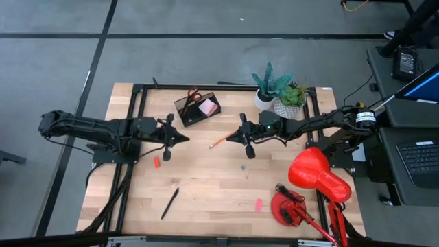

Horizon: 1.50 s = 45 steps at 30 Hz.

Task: Pick and place office supplies into organizer
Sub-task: Put the pink eraser into the desk organizer

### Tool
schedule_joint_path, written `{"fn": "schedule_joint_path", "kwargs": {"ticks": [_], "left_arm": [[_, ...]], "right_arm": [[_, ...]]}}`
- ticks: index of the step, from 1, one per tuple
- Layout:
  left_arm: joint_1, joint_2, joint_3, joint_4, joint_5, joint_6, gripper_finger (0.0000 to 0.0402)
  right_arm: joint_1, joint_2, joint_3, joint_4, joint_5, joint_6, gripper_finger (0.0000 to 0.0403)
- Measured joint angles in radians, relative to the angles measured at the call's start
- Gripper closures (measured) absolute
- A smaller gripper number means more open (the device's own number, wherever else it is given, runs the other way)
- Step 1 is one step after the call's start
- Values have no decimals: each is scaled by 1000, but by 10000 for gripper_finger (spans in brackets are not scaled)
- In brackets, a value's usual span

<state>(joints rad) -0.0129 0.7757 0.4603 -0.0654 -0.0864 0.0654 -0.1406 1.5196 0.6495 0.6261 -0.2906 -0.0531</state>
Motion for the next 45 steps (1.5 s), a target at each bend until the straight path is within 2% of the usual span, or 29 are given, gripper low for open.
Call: {"fn": "schedule_joint_path", "kwargs": {"ticks": [11,20,28,34,36,40,42,45], "left_arm": [[-81,21,0,1,1,-2,400],[-98,139,0,3,1,-42,400],[-98,260,0,68,1,-63,400],[-98,297,0,69,2,-90,400],[-98,302,0,69,2,-95,400],[-106,312,0,88,1,-86,400],[-121,318,0,107,6,-57,400],[-151,321,0,123,22,-9,399]], "right_arm": [[3,0,0,-31,0,0,386],[10,0,0,-153,-1,-3,386],[21,0,0,-155,-2,-8,386],[91,1,21,-179,0,-93,398],[124,1,55,-240,17,-116,398],[187,1,168,-532,118,-140,400],[222,1,231,-676,186,-127,400],[279,1,310,-823,217,-77,401]]}}
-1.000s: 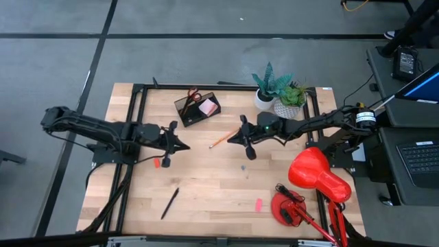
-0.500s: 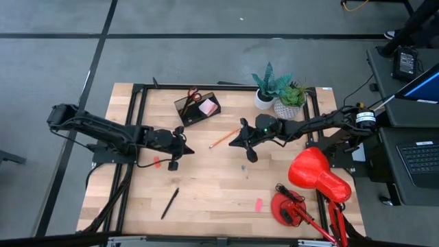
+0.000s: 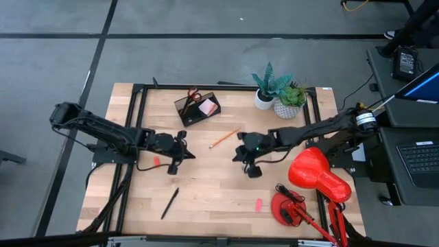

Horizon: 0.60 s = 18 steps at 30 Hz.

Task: Pick and place office supplies into organizer
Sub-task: Put the pink eraser into the desk organizer

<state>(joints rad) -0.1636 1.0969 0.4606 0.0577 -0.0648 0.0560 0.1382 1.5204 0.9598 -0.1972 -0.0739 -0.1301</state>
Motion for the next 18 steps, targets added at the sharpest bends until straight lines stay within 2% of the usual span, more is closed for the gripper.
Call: {"fn": "schedule_joint_path", "kwargs": {"ticks": [4,12,18], "left_arm": [[-45,0,0,33,5,20,400],[-142,0,0,160,5,35,400],[-215,19,0,266,-4,35,400]], "right_arm": [[87,5,49,-30,35,112,401],[277,7,86,-123,202,237,402],[363,10,87,-154,207,344,402]]}}
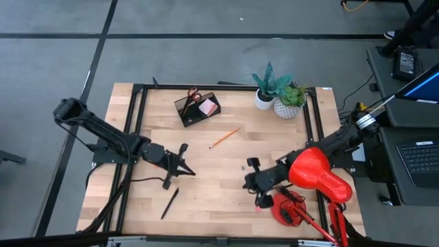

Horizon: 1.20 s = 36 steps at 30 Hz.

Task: Pick and place office supplies into organizer
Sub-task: Put the pink eraser into the desk organizer

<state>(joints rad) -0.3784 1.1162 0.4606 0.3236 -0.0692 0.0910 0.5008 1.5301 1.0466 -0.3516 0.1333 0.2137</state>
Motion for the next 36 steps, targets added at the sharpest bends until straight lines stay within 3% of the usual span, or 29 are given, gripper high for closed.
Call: {"fn": "schedule_joint_path", "kwargs": {"ticks": [7,17,23,28,36], "left_arm": [[-52,77,0,74,-49,-83,400],[-67,185,0,129,-131,-184,400],[-67,199,0,146,-150,-186,400],[-67,199,0,161,-175,-186,399],[-67,199,0,175,-176,-186,400]], "right_arm": [[60,42,20,-98,-2,56,402],[111,205,209,-391,-88,20,402],[147,263,248,-395,-114,71,402],[191,320,290,-422,-130,-2,402],[193,359,314,-484,-90,-18,377]]}}
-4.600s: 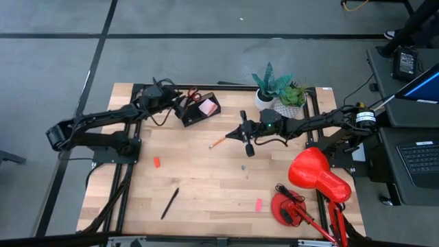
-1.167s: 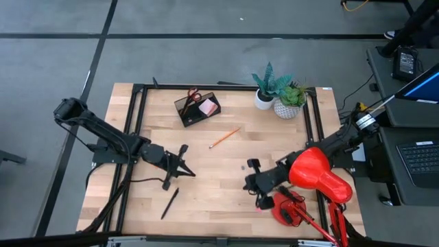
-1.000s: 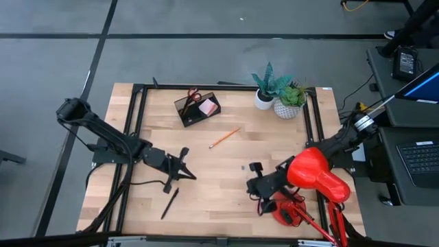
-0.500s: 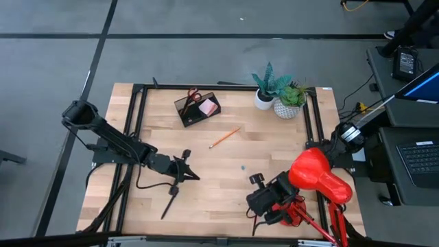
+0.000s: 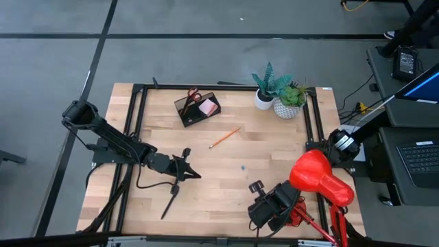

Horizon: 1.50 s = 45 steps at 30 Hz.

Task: Pick and place office supplies into organizer
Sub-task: Put the pink eraser into the desk organizer

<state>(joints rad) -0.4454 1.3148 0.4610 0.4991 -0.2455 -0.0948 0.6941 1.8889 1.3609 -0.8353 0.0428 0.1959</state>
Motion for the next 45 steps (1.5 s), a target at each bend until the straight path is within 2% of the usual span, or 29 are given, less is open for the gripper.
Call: {"fn": "schedule_joint_path", "kwargs": {"ticks": [9,14,19,27,38,45], "left_arm": [[0,0,0,0,0,0,400],[0,0,0,0,0,0,399],[0,0,0,-1,0,0,400],[0,0,0,-1,0,-6,400],[0,0,0,-1,0,-15,399],[0,0,0,-1,2,-15,400]], "right_arm": [[3,6,-5,-15,63,-154,294],[3,25,-5,-11,63,-212,243],[3,57,-5,-5,62,-235,210],[3,94,-5,2,43,-355,202],[3,141,-7,3,38,-388,202],[-13,171,-6,5,-33,-414,206]]}}
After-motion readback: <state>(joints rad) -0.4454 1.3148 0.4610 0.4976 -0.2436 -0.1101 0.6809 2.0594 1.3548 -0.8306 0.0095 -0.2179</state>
